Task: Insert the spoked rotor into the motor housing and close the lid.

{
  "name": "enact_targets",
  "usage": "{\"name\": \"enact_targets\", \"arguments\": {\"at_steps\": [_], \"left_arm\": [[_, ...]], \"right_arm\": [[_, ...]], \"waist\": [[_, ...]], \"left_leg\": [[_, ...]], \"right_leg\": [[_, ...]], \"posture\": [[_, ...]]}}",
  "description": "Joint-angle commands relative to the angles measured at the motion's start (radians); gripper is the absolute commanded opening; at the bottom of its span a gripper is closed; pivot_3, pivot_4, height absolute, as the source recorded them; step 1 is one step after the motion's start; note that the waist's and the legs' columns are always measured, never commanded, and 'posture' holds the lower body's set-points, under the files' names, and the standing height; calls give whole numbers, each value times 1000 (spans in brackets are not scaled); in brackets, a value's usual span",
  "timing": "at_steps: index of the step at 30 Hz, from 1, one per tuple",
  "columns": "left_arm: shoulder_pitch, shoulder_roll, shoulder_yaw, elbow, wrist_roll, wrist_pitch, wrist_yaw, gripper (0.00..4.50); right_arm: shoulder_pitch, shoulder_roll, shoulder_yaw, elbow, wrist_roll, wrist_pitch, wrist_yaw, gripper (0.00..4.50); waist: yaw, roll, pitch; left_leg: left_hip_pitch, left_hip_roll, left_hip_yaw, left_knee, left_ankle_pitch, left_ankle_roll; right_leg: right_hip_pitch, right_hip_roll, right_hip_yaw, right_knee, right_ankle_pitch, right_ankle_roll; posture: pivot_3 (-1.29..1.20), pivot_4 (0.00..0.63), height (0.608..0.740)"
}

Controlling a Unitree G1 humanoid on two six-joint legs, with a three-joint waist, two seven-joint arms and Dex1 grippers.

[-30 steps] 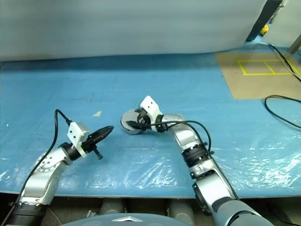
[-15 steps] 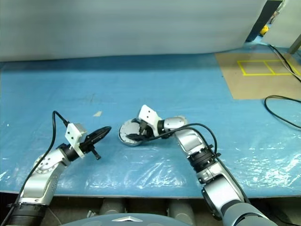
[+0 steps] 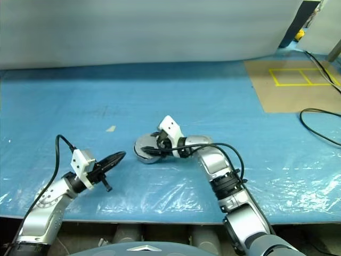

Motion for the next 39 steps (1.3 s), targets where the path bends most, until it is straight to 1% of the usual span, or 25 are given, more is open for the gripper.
{"name": "enact_targets", "arguments": {"at_steps": [1, 4, 7, 14, 19, 24, 29, 33, 39], "left_arm": [[17, 18, 22, -19, -3, -34, -16, 0], [16, 16, 18, -19, -4, -37, -10, 0], [14, 12, 12, -21, -1, -35, -3, 0], [28, 12, 10, -39, -4, -25, 7, 0], [31, 13, 8, -42, -3, -19, 11, 0], [27, 13, 8, -29, -2, -22, 10, 0], [23, 11, 6, -21, 0, -25, 10, 0], [20, 9, 5, -18, 2, -26, 11, 0], [15, 6, 2, -14, 5, -27, 14, 0]], "right_arm": [[19, 6, 23, -33, 22, 53, 3, 2946], [5, 19, 15, -45, 28, 70, -16, 2946], [-5, 38, 6, -50, 9, 62, -66, 2946], [44, 43, 78, -114, -34, 87, -142, 2946], [46, 38, 106, -146, -50, 80, -165, 2946], [30, 45, 121, -137, -73, 105, -204, 2946], [45, 52, 158, -127, -119, 99, -255, 2946], [62, 55, 167, -123, -124, 100, -268, 2946], [68, 30, 190, -86, -162, 40, -271, 2946]], "waist": [[0, 0, 0], [0, 0, 0], [-2, 0, 0], [-2, 0, 0], [-3, 0, 0], [-3, 0, 0], [-3, 0, 0], [-3, 0, 0], [-3, 0, 0]], "left_leg": [[0, 0, 0, 0, 0, 0], [0, 0, 0, 0, 0, 0], [0, 0, 0, 0, 0, 0], [0, 2, 0, 0, 0, 0], [1, 3, 0, 0, 0, 0], [1, 3, 0, 0, 0, 0], [2, 3, 0, 0, 0, 0], [7, 3, 0, 0, 0, 0], [8, 3, 1, 0, 0, 0]], "right_leg": [[0, 0, 0, 0, 0, 0], [0, 0, 0, 0, 0, 0], [0, 0, 0, 0, 0, 0], [0, 2, 0, 0, 0, 0], [0, 4, 1, 0, 0, 0], [0, 4, 1, 0, 0, 0], [0, 4, 1, 1, 0, 0], [2, 4, 2, 1, 0, 0], [4, 4, 3, 2, 0, 0]], "posture": [[0, 150, 740], [0, 150, 740], [0, 150, 740], [0, 150, 740], [0, 150, 740], [0, 150, 740], [0, 150, 740], [0, 150, 740], [0, 150, 740]]}}
